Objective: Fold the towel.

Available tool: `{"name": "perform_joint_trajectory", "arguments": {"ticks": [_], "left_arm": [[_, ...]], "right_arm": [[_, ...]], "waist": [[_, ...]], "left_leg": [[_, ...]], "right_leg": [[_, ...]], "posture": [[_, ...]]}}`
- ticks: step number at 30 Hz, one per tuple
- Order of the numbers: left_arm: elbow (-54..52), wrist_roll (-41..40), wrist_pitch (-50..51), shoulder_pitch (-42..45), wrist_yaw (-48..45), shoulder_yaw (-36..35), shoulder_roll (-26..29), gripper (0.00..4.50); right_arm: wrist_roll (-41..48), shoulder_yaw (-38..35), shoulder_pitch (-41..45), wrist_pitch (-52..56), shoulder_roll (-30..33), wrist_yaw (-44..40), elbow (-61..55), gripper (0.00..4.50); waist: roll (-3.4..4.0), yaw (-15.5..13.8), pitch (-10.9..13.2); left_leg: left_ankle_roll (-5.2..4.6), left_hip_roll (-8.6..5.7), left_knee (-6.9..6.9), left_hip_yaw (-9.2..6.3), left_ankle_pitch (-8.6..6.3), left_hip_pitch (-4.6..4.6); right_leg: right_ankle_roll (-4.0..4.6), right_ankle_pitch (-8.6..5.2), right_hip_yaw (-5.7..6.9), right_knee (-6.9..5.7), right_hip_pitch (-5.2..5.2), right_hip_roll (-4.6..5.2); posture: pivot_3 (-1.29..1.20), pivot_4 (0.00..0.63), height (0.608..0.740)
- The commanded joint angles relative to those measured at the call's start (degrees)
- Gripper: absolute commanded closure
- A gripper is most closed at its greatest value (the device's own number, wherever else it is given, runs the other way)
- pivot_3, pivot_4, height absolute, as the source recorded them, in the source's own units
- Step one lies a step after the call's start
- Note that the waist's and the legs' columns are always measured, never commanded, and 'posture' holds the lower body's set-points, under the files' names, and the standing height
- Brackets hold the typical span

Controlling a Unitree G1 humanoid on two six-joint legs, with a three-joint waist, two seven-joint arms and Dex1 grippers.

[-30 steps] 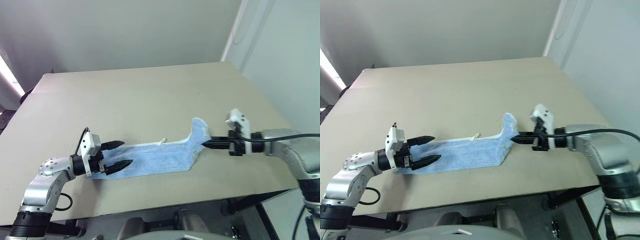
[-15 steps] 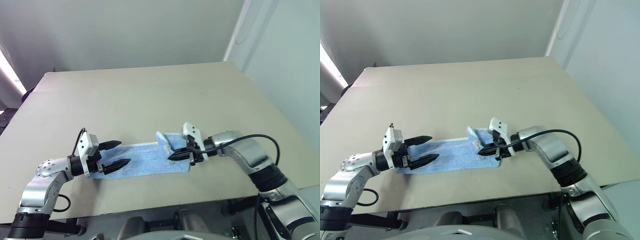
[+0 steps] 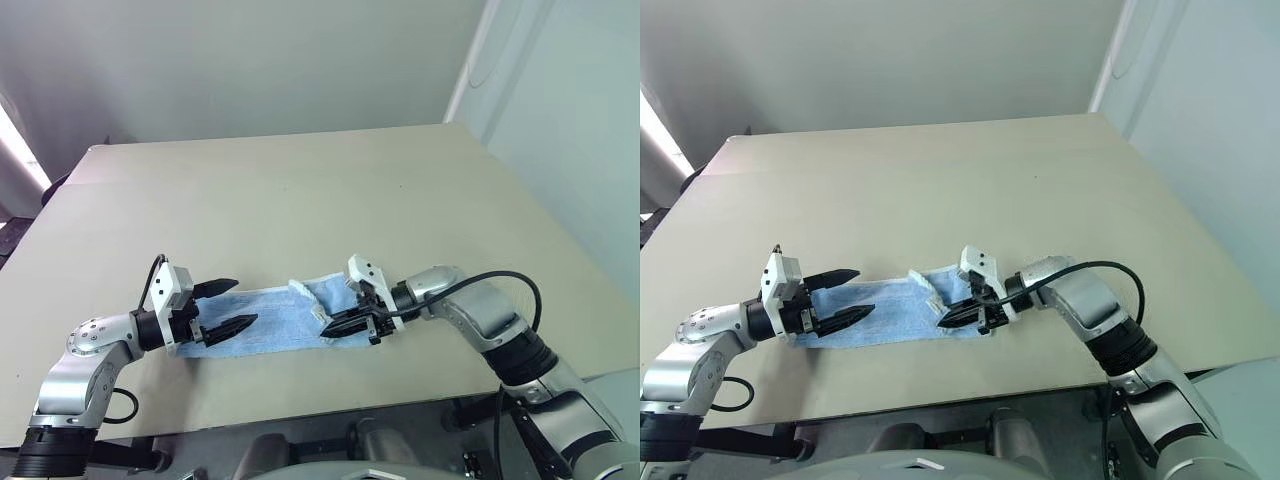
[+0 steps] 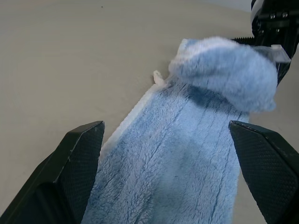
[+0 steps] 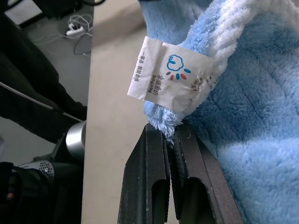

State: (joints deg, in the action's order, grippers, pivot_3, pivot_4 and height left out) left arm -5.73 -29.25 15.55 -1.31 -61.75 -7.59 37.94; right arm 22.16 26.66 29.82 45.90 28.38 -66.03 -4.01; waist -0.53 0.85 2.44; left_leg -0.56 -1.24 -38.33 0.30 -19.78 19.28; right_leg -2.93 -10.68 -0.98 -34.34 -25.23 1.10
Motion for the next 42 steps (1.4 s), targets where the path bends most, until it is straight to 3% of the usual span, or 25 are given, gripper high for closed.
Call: {"name": "perform_joint_trajectory", "arguments": {"ticks": [1, 4, 10, 14, 17, 26, 29, 32, 42], "left_arm": [[-0.5, 0.0, -1.1, 1.0, 0.2, -0.9, 0.0, 0.0], [-0.6, -0.1, -1.1, 0.9, 0.4, -1.3, 0.1, 0.0], [-0.6, -0.6, -0.9, 0.4, 0.7, -2.2, 0.5, 0.0], [0.1, -1.5, -0.4, 0.4, 1.1, -4.1, 0.7, 0.0], [1.2, -2.1, 0.2, 0.2, 1.4, -6.0, 1.0, 0.0], [3.7, -2.5, 4.5, -1.4, 2.4, -8.8, 2.8, 0.0], [4.1, -2.3, 5.1, -1.9, 2.7, -9.6, 3.1, 0.0], [4.0, -2.6, 7.1, -2.5, 3.3, -10.1, 3.6, 0.0], [8.8, -2.0, 11.9, -1.9, 4.9, -10.0, 4.4, 0.0]], "right_arm": [[-0.8, -0.1, 1.2, -0.4, -3.3, 2.3, 2.3, 4.23], [-1.9, -0.7, 0.8, -2.0, -4.7, 3.6, 3.4, 3.41], [5.4, -8.0, -1.3, -1.0, -3.5, 1.0, -3.0, 1.25], [8.8, -15.3, -1.7, -3.7, -4.2, 2.6, -3.5, 1.25], [5.6, -17.2, -1.6, -10.6, -6.0, 6.0, 0.4, 1.25], [-7.8, -7.9, -4.4, -28.9, -8.9, 7.1, 11.6, 1.25], [-15.2, -4.0, -4.5, -35.6, -11.0, 11.2, 19.3, 1.25], [-18.9, -2.7, -3.5, -37.7, -13.1, 14.6, 25.1, 1.25], [-16.5, -5.0, -3.5, -33.3, -13.6, 11.7, 20.7, 1.25]], "waist": [[0.0, 0.0, 0.0], [-0.01, -0.2, 0.0], [-0.02, -0.1, 0.0], [-0.03, -0.1, 0.0], [-0.04, 0.1, 0.0], [-0.02, 0.2, 0.0], [0.0, 0.3, 0.0], [0.0, 0.5, 0.0], [-0.03, 1.5, 0.0]], "left_leg": [[0.04, 0.0, 0.0, -0.01, 0.02, 0.0], [0.21, 0.0, 0.0, -0.03, 0.12, 0.01], [0.28, -0.01, -0.08, -0.04, 0.16, 0.03], [0.28, 0.0, -0.13, -0.05, 0.16, 0.01], [0.28, 0.04, -0.25, -0.06, 0.16, 0.02], [0.27, 0.07, -0.84, -0.04, 0.16, -0.09], [0.27, 0.08, -0.84, -0.04, 0.16, -0.34], [0.28, 0.1, -0.81, -0.03, 0.16, -0.77], [0.28, 0.14, -0.8, -0.09, 0.16, -0.96]], "right_leg": [[0.03, 0.02, 0.0, -0.02, 0.0, -0.02], [0.07, 0.05, 0.02, -0.05, -0.01, -0.01], [0.11, 0.09, 0.04, -0.05, 0.01, 0.0], [0.08, 0.1, 0.04, -0.1, 0.03, -0.03], [0.11, 0.12, 0.05, -0.18, 0.03, -0.1], [0.12, -0.12, 0.01, -0.81, 0.09, -0.26], [0.16, -0.14, -0.02, -0.86, 0.27, -0.3], [0.21, -0.18, -0.04, -0.85, 0.63, -0.3], [0.22, -0.2, -0.06, -0.87, 0.81, -0.24]], "posture": [[0.0, 0.0, 0.74], [0.0, 0.0, 0.74], [0.0, 0.0, 0.74], [0.0, 0.0, 0.74], [0.0, 0.0, 0.74], [0.0, 0.0, 0.74], [0.0, 0.0, 0.74], [0.0, 0.0, 0.74], [0.0, 0.0, 0.74]]}}
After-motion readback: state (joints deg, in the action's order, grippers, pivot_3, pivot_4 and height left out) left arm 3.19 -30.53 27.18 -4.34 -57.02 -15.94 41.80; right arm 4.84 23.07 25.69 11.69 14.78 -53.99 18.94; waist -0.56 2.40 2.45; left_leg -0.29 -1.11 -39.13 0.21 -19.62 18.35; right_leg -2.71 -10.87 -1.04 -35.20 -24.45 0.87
